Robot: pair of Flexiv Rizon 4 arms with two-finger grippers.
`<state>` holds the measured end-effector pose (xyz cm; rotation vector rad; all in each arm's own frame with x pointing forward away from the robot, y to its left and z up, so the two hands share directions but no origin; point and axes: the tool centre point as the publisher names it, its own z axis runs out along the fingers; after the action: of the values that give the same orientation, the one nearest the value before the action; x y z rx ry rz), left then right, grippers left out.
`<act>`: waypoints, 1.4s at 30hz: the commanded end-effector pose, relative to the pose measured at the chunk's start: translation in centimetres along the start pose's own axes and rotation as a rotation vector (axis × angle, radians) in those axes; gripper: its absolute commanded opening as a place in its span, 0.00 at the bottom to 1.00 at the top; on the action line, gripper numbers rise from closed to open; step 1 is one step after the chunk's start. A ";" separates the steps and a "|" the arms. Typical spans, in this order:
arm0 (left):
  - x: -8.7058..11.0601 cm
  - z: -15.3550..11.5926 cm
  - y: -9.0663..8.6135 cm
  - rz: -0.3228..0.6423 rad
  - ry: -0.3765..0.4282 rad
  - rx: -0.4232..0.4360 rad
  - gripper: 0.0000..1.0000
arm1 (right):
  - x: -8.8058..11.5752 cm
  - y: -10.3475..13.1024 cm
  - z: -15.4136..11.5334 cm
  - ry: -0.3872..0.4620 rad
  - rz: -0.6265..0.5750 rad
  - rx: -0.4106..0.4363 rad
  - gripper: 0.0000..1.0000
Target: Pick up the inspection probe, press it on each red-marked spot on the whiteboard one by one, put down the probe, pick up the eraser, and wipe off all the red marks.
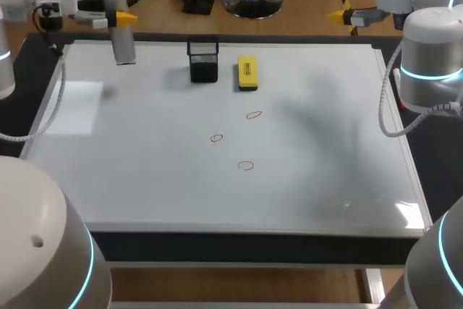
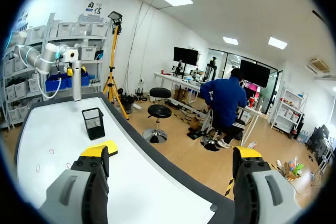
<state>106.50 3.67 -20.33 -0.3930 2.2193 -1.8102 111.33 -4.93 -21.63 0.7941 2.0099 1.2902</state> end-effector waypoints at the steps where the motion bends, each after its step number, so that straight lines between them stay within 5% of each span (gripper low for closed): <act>1: 0.3 -0.5 0.5 -0.003 -0.028 0.009 0.00 | -0.1 0.0 0.0 0.001 0.000 0.001 1.00; 31: 0.1 -1.1 1.4 -0.025 -0.036 -0.013 0.00 | -0.1 0.0 0.0 0.001 0.000 0.001 1.00; 42: 0.1 -1.1 1.4 -0.025 -0.036 -0.013 0.00 | 2.3 -0.1 0.6 0.270 -0.304 0.212 1.00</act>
<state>106.06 4.95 -21.55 -0.4539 2.2176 -1.7874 109.89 -2.91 -23.03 0.4988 2.1743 1.1826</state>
